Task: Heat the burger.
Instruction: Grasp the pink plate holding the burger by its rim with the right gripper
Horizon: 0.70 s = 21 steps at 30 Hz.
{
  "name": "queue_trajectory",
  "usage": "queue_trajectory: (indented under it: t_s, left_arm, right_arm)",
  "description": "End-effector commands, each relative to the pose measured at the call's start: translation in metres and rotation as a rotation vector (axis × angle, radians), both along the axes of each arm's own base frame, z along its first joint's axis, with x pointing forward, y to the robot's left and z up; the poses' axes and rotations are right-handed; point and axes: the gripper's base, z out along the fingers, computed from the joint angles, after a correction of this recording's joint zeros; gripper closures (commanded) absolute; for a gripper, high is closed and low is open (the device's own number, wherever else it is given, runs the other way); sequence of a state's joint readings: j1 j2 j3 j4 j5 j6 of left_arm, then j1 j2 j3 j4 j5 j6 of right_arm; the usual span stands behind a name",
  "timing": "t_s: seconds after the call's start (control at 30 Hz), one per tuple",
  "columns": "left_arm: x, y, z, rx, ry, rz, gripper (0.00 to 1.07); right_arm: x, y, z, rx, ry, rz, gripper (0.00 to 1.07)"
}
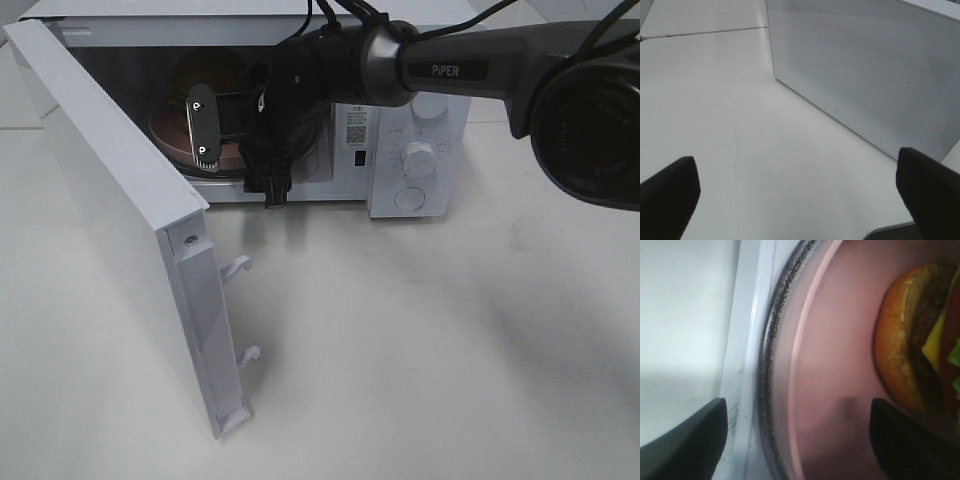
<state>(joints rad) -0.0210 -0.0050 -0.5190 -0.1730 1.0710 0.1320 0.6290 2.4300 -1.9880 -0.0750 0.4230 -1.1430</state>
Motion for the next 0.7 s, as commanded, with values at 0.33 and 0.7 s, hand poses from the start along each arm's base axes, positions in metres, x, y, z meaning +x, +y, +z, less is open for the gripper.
queue_trajectory:
  t_s: [0.33, 0.7]
  left_arm:
    - [-0.002, -0.001, 0.0, -0.017, -0.015, 0.0, 0.07]
    - [-0.002, -0.001, 0.0, -0.017, -0.015, 0.0, 0.07]
  right_arm:
    - [0.001, 0.002, 0.001, 0.01, 0.006, -0.005, 0.98]
    - [-0.004, 0.002, 0.02, 0.035, 0.014, 0.01, 1.07]
